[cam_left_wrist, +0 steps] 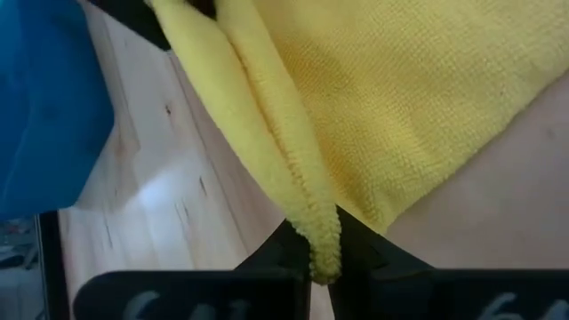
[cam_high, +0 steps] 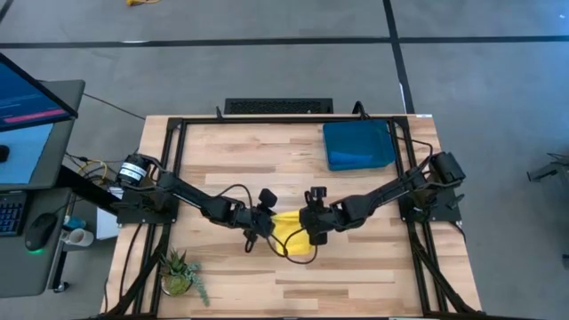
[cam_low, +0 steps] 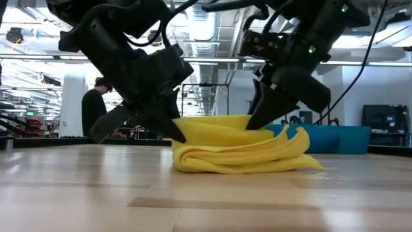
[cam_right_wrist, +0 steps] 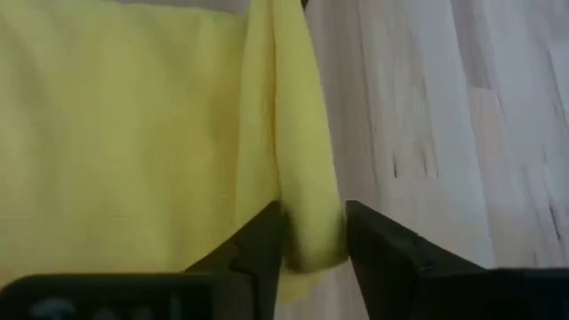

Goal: Roll microfiber towels into tight, uniform cylinder then place into a basket
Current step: Roll the yellow microfiber cloth

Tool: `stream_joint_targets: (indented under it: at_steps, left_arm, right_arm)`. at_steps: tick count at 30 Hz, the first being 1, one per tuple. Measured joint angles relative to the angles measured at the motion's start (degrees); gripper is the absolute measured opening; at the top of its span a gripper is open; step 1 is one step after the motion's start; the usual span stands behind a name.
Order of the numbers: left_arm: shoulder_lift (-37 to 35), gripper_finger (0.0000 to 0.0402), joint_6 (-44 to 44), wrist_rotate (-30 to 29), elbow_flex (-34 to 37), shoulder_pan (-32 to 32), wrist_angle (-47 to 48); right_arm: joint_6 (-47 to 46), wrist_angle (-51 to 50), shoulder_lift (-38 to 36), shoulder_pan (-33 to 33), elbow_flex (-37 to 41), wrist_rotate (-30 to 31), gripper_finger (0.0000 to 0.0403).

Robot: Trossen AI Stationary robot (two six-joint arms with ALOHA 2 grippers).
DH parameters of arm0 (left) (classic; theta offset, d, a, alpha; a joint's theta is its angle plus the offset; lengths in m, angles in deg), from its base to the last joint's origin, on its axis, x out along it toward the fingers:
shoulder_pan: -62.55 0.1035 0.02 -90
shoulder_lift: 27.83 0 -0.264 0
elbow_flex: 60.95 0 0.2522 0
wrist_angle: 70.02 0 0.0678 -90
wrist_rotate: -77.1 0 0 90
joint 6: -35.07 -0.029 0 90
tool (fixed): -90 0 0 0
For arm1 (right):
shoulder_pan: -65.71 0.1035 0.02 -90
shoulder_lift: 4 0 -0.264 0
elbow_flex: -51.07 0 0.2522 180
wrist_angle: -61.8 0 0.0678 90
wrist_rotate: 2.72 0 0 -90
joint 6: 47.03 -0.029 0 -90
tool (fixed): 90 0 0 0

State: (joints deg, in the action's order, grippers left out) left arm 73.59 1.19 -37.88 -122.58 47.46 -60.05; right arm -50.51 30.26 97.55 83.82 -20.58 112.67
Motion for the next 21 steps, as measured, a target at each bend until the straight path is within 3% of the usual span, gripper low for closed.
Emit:
stream_joint_targets:
  at_steps: [7, 12, 21]
  left_arm:
    - [0.0, 0.0009, -2.6, -4.4, 0.0, 0.0, 2.4]
    - [0.0, 0.0009, -2.5, -5.6, 0.0, 0.0, 2.9]
    - [0.0, 0.0009, -2.3, -6.9, 0.0, 0.0, 3.5]
  right_arm:
    - [-1.1, -4.3, -3.2, 0.0, -3.6, 0.0, 0.0159]
    - [-4.1, -0.6, -6.0, -0.2, -4.4, 0.4, 0.0134]
    - [-7.2, 5.7, 0.6, -3.8, -4.3, 0.1, 0.0080]
